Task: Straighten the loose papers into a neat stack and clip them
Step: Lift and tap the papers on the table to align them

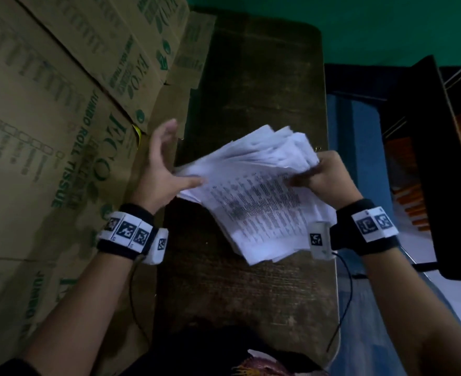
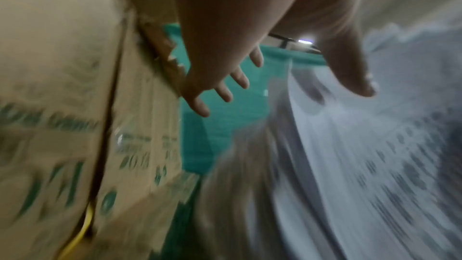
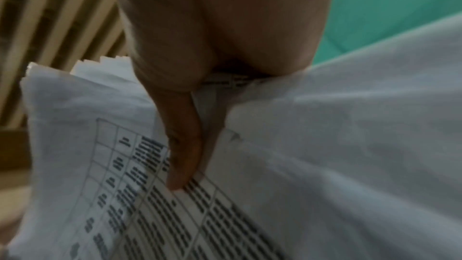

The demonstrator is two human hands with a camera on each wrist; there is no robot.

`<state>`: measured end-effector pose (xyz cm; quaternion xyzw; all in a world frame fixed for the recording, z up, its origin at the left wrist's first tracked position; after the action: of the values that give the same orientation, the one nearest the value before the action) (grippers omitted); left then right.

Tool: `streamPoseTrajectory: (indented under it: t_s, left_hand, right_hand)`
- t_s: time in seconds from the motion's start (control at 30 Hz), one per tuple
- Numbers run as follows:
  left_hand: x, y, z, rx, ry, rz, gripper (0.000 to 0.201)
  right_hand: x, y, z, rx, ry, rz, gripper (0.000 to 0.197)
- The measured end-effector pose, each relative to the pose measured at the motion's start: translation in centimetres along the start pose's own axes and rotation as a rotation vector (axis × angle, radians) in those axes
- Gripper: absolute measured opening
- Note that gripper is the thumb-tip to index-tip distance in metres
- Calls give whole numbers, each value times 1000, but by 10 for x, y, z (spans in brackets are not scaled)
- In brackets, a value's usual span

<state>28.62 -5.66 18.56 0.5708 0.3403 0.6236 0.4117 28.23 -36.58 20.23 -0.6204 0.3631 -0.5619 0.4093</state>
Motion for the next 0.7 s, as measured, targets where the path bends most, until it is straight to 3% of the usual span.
streamPoseTrajectory:
  t_s: [0.03, 0.1, 0.13, 0.17, 0.23, 0.3, 0.43, 0.5, 0.57, 0.67, 0.7]
  left_hand:
    - [-5, 9, 1, -39, -75, 99, 107]
    - [-28, 11, 1, -27, -363, 155, 102]
    - [-40, 6, 0, 17, -484, 91, 88]
    - [-49, -2, -1, 69, -521, 30, 67]
    - [-55, -16, 0, 135, -416, -11, 29]
    - [-59, -24, -3, 165, -366, 1, 16]
    - [-52, -53, -5, 246, -295, 39, 19]
    - [-44, -68, -4, 298, -249, 31, 31]
    - [-36, -76, -5, 380, -211, -14, 31]
    - [-27, -83, -7, 465, -168, -91, 28]
    - [-26, -83, -9, 494, -145, -135, 30]
  right_hand:
    - [-5, -4, 5, 5, -36, -112, 37]
    - [-19, -9, 13, 4, -125, -286, 41]
    - [-26, -11, 15, -5, -143, -339, 45]
    - [-31, -13, 16, -14, -155, -363, 46]
    - [-37, -10, 18, -13, -169, -369, 42]
    - [-37, 2, 14, -53, -191, -395, 32]
    - [-15, 37, -11, -204, -235, -771, 21]
    - [8, 66, -26, -354, -212, -850, 28]
    - [31, 91, -39, -446, -117, -717, 31]
    - [37, 113, -57, -395, 61, -12, 28]
    - [34, 122, -62, -400, 95, 209, 40]
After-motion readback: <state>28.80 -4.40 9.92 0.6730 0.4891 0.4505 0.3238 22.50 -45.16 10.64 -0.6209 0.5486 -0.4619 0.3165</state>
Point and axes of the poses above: each hand's wrist, its own z-axis towards the middle knuckle, its own x-axis out of the back of the hand, y = z × x, the point moved 5 cm from there along z, towards the middle knuckle, and after that the axes turned 7 degrees about z, right-handed, at the moved point
